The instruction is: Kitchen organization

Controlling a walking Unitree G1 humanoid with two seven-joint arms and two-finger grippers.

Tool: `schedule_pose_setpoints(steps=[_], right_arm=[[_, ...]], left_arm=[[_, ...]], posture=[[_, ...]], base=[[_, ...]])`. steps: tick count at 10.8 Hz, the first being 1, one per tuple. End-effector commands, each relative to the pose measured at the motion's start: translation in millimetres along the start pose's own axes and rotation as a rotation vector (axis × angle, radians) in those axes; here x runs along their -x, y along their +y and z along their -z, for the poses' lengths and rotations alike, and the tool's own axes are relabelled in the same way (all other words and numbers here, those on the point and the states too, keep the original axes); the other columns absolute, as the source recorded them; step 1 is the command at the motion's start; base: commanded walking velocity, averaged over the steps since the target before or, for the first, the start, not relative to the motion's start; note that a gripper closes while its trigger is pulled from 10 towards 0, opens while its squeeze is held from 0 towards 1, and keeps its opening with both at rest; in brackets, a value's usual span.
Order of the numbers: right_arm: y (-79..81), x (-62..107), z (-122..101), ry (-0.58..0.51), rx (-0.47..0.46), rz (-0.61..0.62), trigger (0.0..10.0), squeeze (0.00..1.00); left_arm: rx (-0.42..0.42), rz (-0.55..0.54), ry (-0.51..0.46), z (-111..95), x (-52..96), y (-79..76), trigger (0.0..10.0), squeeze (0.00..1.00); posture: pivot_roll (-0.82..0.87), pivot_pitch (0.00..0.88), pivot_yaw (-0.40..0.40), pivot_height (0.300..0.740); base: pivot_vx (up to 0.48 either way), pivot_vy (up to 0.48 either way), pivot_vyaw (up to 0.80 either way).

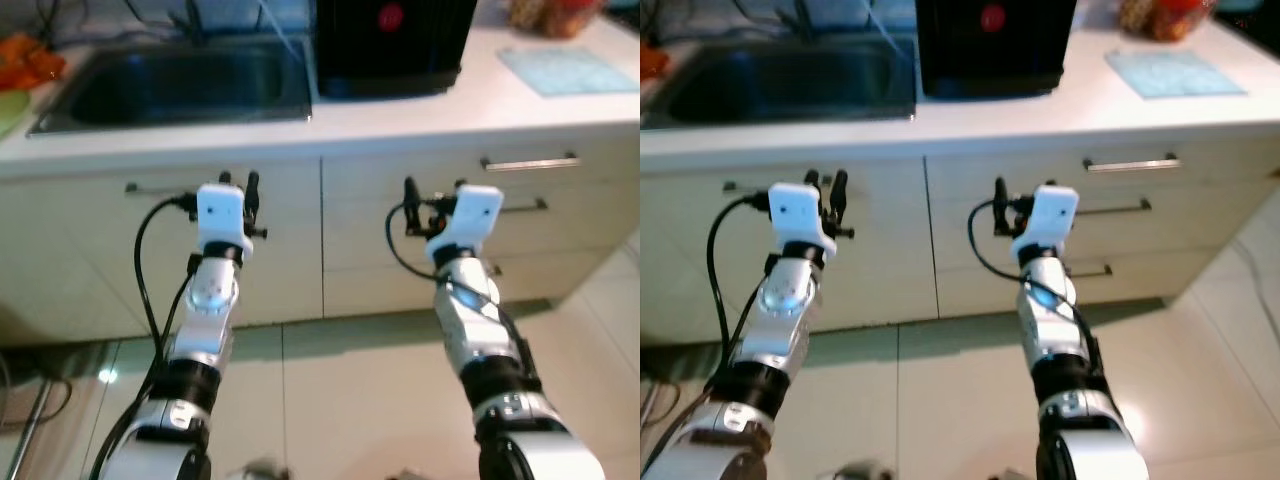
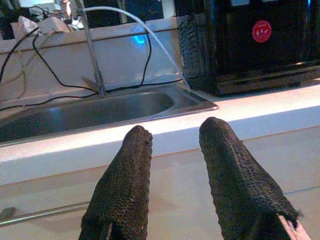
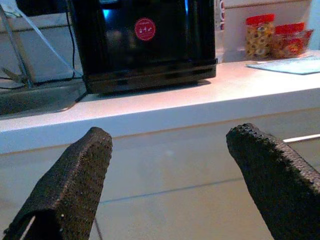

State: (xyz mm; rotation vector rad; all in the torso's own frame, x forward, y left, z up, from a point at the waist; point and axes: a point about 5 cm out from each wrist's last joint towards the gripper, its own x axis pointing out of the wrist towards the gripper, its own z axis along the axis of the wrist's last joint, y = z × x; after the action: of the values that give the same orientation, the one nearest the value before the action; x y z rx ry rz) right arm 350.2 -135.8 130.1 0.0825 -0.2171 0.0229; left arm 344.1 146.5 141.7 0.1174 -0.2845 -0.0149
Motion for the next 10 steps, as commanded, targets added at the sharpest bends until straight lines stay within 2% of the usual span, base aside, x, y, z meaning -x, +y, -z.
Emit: schedule_pose_setpoints(steps=[1, 6, 10], right_arm=[[10.3, -2.0, -3.6, -0.012, -0.020, -0.021, 10.0, 0.00], [12.7, -1.3, -4.9, -0.024, 0.001, -0.042, 10.0, 0.00], [14.8, -1.1, -4.9, -0.027, -0.003, -0.049, 10.0, 0.00]], left_arm=[[-0.011, -0.027, 0.004, -1.6, -0.7, 8.1, 10.0, 0.00], [-0.012, -0.033, 0.006, -2.0, -0.3, 8.4, 10.0, 0.00], [-0.006, -0.042, 0.009, -2.4, 0.4, 10.1, 10.0, 0.00]], posture=[[0.03, 0.045, 0.026, 0.740], [0.03, 0.048, 0.026, 0.740], [0.04, 0.045, 0.029, 0.740]], base=[[0.000, 0.480, 0.00], [0.000, 0.480, 0.00], [0.000, 0.480, 0.80]])
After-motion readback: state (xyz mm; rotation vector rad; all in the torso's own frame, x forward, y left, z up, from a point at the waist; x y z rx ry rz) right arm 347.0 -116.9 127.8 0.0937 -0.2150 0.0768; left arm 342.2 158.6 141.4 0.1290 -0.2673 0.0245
